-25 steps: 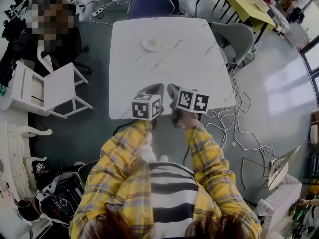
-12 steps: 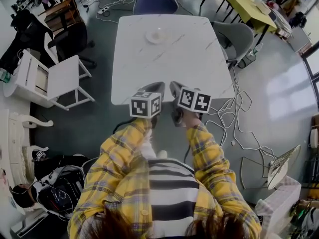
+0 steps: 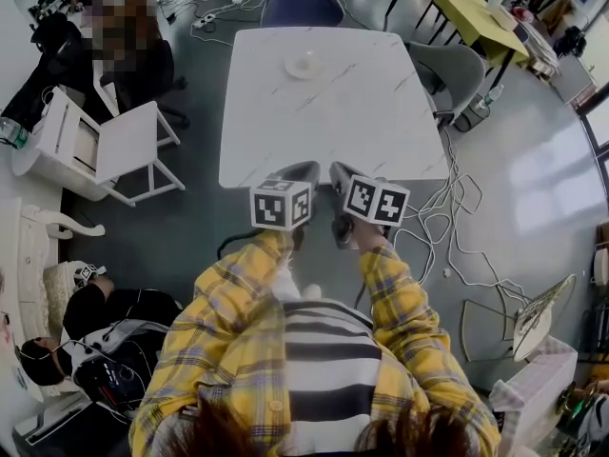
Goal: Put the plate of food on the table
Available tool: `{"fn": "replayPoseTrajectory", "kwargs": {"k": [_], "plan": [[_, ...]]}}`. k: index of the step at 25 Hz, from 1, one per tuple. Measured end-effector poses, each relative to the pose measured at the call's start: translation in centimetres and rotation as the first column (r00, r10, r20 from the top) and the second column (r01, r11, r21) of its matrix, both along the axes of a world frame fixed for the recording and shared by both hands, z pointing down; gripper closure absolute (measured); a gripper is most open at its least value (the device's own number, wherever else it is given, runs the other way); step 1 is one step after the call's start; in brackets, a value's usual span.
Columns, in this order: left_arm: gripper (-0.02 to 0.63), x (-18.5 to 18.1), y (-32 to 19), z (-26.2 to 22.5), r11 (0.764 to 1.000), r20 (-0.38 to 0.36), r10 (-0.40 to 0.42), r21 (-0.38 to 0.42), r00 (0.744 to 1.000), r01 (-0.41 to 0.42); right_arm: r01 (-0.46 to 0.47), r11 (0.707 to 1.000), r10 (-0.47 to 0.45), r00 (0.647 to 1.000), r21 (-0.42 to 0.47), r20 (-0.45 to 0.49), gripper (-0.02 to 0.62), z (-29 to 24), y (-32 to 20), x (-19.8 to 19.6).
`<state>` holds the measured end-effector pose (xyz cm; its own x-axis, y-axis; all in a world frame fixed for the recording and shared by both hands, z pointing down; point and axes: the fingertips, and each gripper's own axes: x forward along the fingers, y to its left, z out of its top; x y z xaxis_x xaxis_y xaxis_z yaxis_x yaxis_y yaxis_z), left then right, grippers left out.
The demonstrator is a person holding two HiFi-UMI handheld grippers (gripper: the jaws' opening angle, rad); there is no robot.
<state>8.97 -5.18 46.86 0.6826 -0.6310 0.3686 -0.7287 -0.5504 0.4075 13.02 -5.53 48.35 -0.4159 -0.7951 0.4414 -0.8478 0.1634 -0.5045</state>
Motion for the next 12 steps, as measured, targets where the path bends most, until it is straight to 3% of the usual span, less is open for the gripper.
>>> {"fn": "replayPoseTrajectory", "kwargs": {"k": [12], "plan": [[0.608, -0.3, 2.2, -1.0, 1.000, -0.033, -0.017, 0.026, 0.999, 0.018, 0.006, 0.998, -0.006, 1.000, 0.055, -0.011, 0.595, -1.0, 2.2, -0.9]]}}
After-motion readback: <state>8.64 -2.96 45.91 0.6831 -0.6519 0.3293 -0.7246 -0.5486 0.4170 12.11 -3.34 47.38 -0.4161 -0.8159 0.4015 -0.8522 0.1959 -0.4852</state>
